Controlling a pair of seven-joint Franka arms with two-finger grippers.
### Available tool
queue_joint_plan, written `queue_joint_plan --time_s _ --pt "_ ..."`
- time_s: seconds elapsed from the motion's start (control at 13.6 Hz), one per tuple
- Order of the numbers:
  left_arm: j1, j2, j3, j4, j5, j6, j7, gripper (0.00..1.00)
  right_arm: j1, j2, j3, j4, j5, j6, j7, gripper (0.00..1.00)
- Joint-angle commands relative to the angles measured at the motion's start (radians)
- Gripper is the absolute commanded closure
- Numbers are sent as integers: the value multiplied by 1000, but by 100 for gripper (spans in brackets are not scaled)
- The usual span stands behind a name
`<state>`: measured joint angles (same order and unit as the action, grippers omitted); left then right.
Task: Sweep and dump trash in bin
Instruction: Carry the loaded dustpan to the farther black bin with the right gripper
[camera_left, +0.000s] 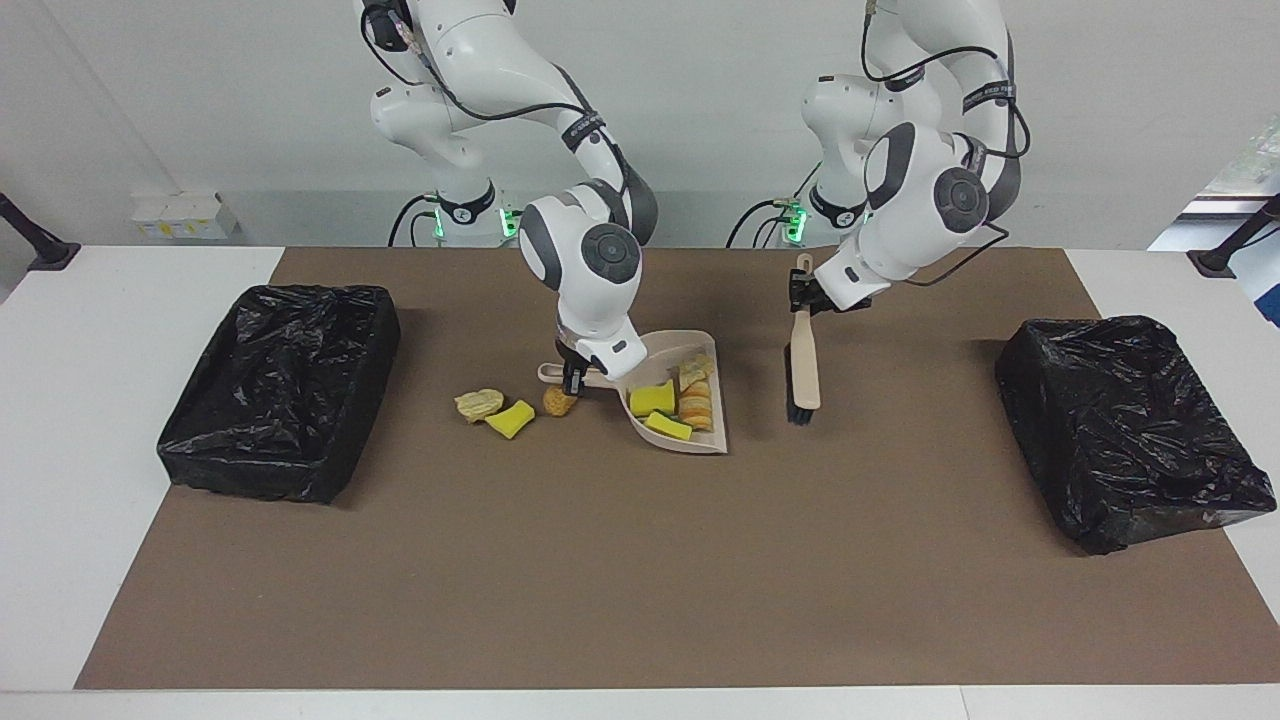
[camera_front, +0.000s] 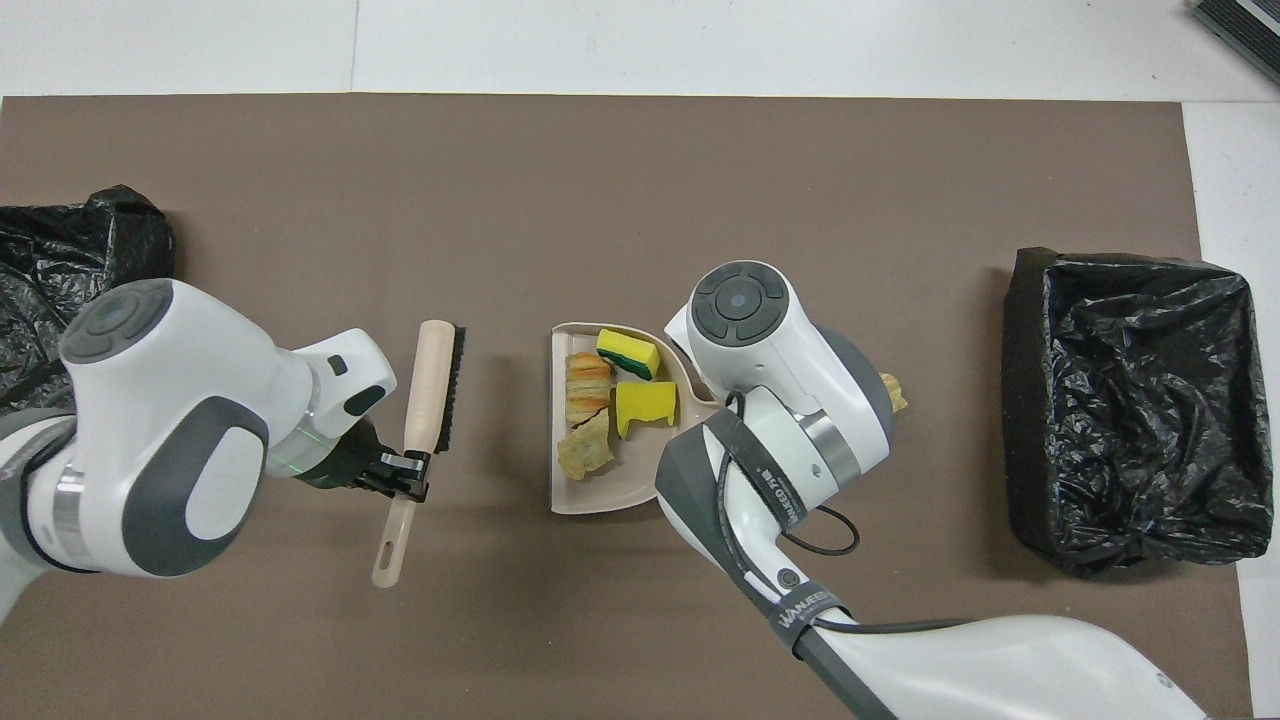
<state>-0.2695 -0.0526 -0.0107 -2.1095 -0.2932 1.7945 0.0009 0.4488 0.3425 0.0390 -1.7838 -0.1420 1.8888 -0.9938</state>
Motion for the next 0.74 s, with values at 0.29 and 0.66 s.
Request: queue_joint_plan --time_s 0.29,0.66 --pt "134 48 -8 100 98 44 62 100 -130 -91 7 33 73 -57 -207 100" --pt "107 65 -11 101 118 108 51 100 -196 -99 -2 176 52 -255 -224 100"
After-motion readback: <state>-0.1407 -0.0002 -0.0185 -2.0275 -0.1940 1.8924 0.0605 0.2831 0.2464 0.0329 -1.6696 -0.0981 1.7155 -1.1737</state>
